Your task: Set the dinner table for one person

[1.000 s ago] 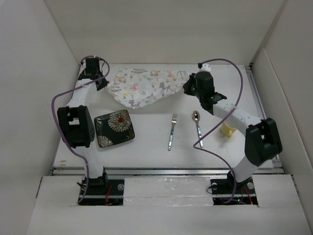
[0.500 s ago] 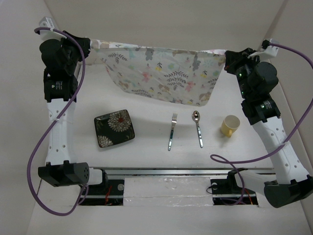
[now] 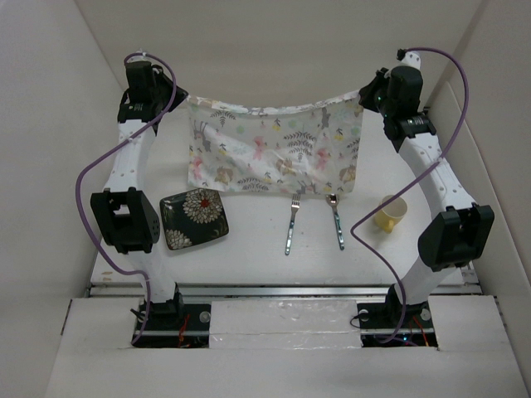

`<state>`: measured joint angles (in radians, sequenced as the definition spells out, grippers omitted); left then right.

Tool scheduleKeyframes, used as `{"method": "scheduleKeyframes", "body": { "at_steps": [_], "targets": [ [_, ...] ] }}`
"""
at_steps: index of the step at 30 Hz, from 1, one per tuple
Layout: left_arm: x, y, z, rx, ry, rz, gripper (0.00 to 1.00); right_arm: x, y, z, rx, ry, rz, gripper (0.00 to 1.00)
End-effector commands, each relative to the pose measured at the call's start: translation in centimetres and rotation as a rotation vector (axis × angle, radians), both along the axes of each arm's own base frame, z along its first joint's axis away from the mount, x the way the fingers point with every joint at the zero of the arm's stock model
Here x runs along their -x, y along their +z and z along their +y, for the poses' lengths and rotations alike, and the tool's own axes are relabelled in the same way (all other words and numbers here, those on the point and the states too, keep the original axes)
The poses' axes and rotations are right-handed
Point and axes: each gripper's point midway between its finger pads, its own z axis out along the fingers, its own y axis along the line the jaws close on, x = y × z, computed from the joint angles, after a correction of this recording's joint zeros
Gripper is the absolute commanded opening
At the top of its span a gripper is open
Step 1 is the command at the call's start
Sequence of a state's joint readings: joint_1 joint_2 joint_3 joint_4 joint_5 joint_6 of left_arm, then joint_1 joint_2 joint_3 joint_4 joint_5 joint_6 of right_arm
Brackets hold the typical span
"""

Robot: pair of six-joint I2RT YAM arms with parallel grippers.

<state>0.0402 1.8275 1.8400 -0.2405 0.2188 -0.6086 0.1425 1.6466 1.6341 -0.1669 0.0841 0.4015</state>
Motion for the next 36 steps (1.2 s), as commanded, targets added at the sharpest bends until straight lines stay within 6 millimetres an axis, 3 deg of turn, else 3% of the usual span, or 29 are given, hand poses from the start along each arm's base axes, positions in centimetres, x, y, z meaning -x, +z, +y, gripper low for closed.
{"method": "scheduleKeyframes", "body": {
  "at_steps": [1, 4, 6, 7, 9, 10, 11, 12, 13, 14, 15, 16, 17, 18, 23, 29, 36],
  "targets": [
    [0.0, 9.2, -0.4, 0.009, -0.022, -0.200, 0.00, 0.0, 9.4, 0.1, -0.024, 0.026, -0.189, 0.00],
    [0.3, 10.1, -0.5, 0.006, -0.026, -0.227, 0.00, -0.1, 10.9, -0.4, -0.012, 0.017, -0.215, 0.00],
    [1.0, 10.6, -0.3, 0.001, -0.016, -0.244, 0.00, -0.2, 10.5, -0.9, -0.008, 0.012, -0.206, 0.00],
    [1.0, 9.1, -0.2, -0.001, -0.012, -0.227, 0.00, 0.1, 10.6, -1.5, -0.011, 0.001, -0.211, 0.00],
    [1.9, 8.3, -0.1, 0.007, 0.001, -0.227, 0.00, -0.1, 7.3, -1.7, -0.015, 0.011, -0.166, 0.00],
    [1.9, 5.0, -0.3, 0.020, -0.004, -0.180, 0.00, -0.2, 6.0, -2.2, -0.030, 0.005, -0.148, 0.00],
    [2.0, 3.2, -0.5, 0.030, -0.014, -0.153, 0.00, -0.4, 2.9, -2.7, -0.036, -0.004, -0.102, 0.00],
    [2.1, 1.7, -0.6, 0.039, -0.013, -0.126, 0.00, -0.4, 1.2, -2.1, -0.048, 0.026, -0.078, 0.00],
    [2.4, -1.7, -0.6, 0.043, -0.008, -0.063, 0.00, -0.4, -0.5, -2.5, -0.061, 0.019, -0.049, 0.00],
    [2.6, -3.7, -0.3, 0.041, 0.006, -0.022, 0.00, -0.6, -2.2, -2.4, -0.068, 0.021, -0.027, 0.00],
    [2.4, -4.4, -0.3, 0.041, 0.011, -0.033, 0.00, -0.4, -5.0, -2.2, -0.078, 0.027, 0.014, 0.00],
    [3.0, -7.8, 0.0, 0.038, 0.032, 0.032, 0.00, -0.4, -7.7, -2.5, -0.085, 0.023, 0.056, 0.00],
    [3.2, -9.2, 0.1, 0.040, 0.041, 0.059, 0.00, -0.4, -7.5, -2.5, -0.087, 0.023, 0.046, 0.00],
    [3.4, -10.3, 0.1, 0.046, 0.044, 0.082, 0.00, -0.4, -10.2, -3.0, -0.098, 0.015, 0.101, 0.00],
    [4.3, -16.8, 0.2, 0.059, 0.060, 0.212, 0.00, -0.1, -15.5, -3.9, -0.105, -0.006, 0.205, 0.00],
    [5.8, -21.9, -0.1, 0.066, 0.054, 0.334, 0.00, 0.9, -19.8, -4.6, -0.091, -0.034, 0.332, 0.00],
    [6.8, -23.2, -0.6, 0.039, 0.052, 0.377, 0.00, 2.2, -21.7, -4.8, -0.089, -0.048, 0.364, 0.00]
  ]
}}
